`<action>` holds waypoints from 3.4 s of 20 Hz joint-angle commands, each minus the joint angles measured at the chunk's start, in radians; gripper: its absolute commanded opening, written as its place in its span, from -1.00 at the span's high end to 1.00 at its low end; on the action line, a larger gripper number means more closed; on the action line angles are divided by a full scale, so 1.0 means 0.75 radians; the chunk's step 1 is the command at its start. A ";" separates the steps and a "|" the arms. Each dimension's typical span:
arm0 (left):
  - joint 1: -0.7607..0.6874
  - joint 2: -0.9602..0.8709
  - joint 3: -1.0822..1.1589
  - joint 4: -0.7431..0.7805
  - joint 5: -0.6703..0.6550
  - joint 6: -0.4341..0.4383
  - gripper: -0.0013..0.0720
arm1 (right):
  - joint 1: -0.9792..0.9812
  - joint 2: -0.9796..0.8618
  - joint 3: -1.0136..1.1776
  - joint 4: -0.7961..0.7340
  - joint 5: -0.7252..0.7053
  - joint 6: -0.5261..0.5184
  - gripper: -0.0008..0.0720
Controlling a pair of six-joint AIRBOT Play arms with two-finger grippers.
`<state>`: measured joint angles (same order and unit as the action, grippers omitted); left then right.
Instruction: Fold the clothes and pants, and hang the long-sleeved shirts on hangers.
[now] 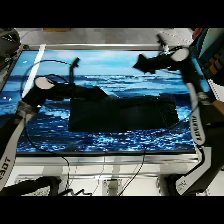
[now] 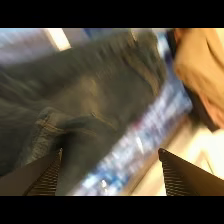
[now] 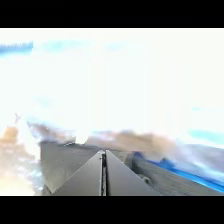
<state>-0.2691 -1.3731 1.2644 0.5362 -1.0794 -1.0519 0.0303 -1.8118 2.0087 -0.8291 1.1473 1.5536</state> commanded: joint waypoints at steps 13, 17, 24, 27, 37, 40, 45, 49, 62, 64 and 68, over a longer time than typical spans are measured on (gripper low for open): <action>0.637 0.018 -0.154 0.457 -0.269 -0.007 -0.91 | -0.398 0.099 -0.205 -0.408 0.615 -0.262 0.89; 0.704 0.017 -0.435 0.456 -0.003 0.066 -0.91 | -0.388 0.099 -0.388 -0.320 0.613 -0.323 0.89; 0.690 -0.107 -0.629 0.200 0.262 0.062 -0.90 | -0.388 0.099 -0.436 -0.174 0.575 -0.358 0.89; 0.635 -0.172 -0.629 0.158 0.265 0.073 -0.91 | -0.370 0.099 -0.436 -0.152 0.572 -0.370 0.89; 0.490 -0.135 -0.528 -0.175 0.152 0.337 0.89 | -0.109 0.098 -0.435 -0.150 0.466 -0.389 0.89; 0.515 0.016 -0.419 -0.039 -0.052 0.290 0.89 | 0.025 0.096 -0.436 -0.152 0.372 -0.388 0.89; 0.519 0.388 -0.354 0.018 -0.142 0.215 0.89 | 0.352 0.051 -0.436 -0.232 0.131 -0.266 0.89; 0.519 0.581 -0.354 0.023 -0.074 0.216 0.89 | 0.684 -0.085 -0.435 -0.223 0.018 -0.102 0.89; 0.160 0.397 -0.356 -0.052 0.291 0.215 0.89 | 0.546 0.036 -0.387 -0.681 0.170 0.046 0.89; -0.020 0.281 -0.355 -0.200 0.486 0.216 0.89 | 0.387 0.120 -0.387 -0.681 0.201 0.044 0.89; -0.395 0.044 -0.332 -0.532 0.859 0.299 0.89 | 0.115 0.236 -0.388 -0.681 0.217 0.042 0.89</action>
<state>-0.3889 -1.2308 1.0035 0.3172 -0.6422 -0.8780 0.2558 -1.6955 1.7176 -1.3323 1.2858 1.5829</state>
